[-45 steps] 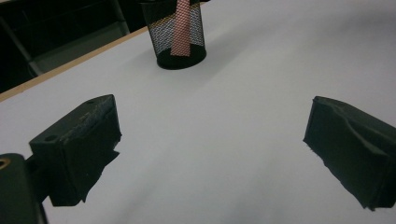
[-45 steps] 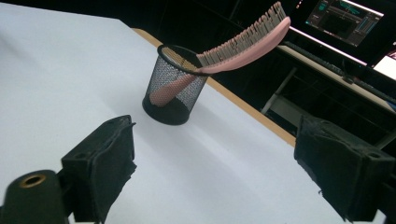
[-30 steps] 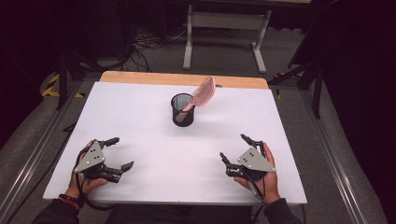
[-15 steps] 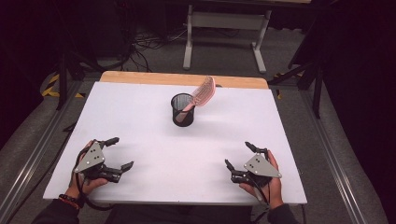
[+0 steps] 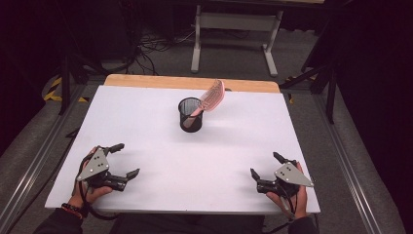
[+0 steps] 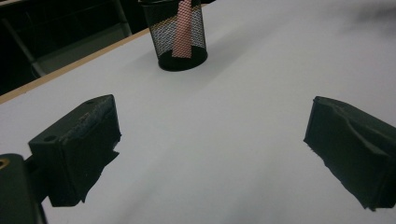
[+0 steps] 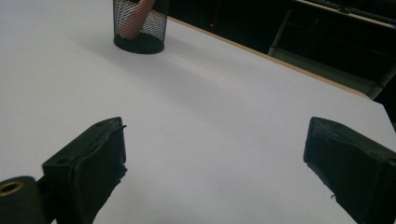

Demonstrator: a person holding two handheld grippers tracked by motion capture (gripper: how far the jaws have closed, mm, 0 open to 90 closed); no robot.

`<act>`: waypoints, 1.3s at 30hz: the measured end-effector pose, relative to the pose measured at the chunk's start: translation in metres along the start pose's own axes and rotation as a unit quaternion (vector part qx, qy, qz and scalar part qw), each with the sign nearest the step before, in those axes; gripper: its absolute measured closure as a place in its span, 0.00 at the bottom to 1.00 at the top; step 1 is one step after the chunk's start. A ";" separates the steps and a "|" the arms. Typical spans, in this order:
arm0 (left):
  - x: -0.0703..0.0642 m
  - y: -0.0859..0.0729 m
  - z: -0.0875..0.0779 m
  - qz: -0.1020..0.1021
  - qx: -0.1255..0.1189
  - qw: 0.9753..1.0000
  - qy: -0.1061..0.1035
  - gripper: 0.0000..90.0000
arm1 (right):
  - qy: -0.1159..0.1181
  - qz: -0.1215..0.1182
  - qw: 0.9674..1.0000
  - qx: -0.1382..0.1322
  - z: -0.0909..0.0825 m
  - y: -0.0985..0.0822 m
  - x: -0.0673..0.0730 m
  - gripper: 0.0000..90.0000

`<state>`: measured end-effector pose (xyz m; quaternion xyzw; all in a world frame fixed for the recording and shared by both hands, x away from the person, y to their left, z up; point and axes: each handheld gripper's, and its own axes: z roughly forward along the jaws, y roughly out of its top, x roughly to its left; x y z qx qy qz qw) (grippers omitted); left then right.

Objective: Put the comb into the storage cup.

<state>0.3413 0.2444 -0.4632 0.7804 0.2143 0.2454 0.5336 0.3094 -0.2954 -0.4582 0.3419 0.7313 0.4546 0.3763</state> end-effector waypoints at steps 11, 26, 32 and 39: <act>-0.005 0.002 0.003 0.005 0.002 1.000 -0.001 0.05 | 0.008 0.005 1.000 0.001 0.001 -0.002 0.001 0.05; -0.005 0.000 0.001 0.002 0.004 1.000 -0.003 0.04 | 0.002 -0.004 1.000 0.000 0.003 0.002 0.005 0.05; -0.005 0.000 0.002 0.005 0.006 1.000 -0.004 0.04 | 0.001 -0.004 1.000 -0.003 0.003 0.002 0.005 0.05; -0.004 -0.001 0.002 0.003 0.008 1.000 -0.003 0.04 | 0.001 -0.007 1.000 -0.003 0.004 0.002 0.006 0.05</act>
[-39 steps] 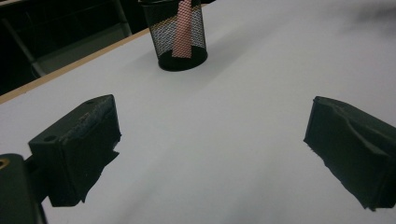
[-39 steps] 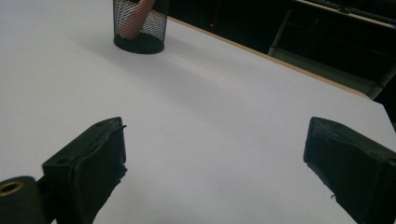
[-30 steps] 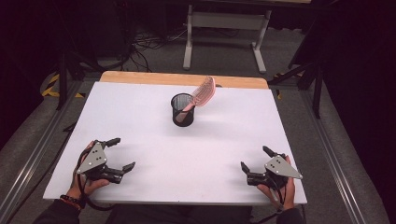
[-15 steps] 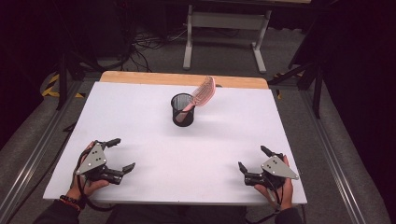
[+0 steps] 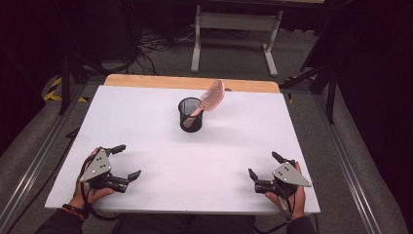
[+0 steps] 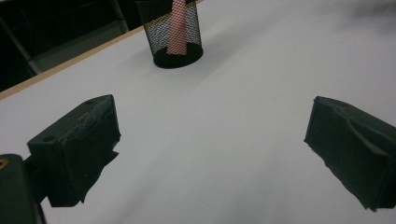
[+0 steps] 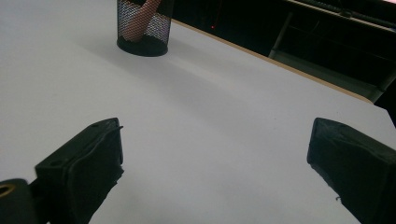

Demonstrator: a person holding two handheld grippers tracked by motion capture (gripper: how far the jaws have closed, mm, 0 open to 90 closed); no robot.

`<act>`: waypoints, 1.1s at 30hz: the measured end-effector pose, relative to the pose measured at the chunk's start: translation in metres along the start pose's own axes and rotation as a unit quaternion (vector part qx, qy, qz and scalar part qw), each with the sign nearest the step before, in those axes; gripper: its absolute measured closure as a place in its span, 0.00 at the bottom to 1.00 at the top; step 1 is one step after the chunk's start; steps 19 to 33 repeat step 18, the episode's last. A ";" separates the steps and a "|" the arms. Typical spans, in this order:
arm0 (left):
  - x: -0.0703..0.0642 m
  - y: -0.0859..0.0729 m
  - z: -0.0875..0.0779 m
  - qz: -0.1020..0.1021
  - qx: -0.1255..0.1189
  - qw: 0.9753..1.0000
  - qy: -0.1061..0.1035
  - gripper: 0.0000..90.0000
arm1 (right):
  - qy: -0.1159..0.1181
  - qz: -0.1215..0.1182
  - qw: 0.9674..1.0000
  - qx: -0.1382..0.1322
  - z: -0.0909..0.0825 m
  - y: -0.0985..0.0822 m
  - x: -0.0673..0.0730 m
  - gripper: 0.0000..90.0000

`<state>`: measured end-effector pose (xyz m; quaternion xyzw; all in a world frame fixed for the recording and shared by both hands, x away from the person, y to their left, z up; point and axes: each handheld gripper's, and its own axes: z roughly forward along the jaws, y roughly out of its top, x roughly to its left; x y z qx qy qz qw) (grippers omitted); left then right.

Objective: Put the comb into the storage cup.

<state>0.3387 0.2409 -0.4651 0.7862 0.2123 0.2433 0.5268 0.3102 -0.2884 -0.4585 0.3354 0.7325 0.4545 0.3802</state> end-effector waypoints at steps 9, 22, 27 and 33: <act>0.001 0.000 0.000 0.002 0.002 1.000 0.004 0.05 | -0.004 -0.002 1.000 0.000 0.002 0.000 0.000 0.05; -0.001 -0.001 -0.001 -0.001 0.004 1.000 0.008 0.04 | -0.002 0.001 1.000 -0.002 0.003 0.001 0.000 0.05; -0.001 -0.001 -0.001 -0.001 0.004 1.000 0.008 0.04 | -0.002 0.001 1.000 -0.002 0.003 0.001 0.000 0.05; -0.001 -0.001 -0.001 -0.001 0.004 1.000 0.008 0.04 | -0.002 0.001 1.000 -0.002 0.003 0.001 0.000 0.05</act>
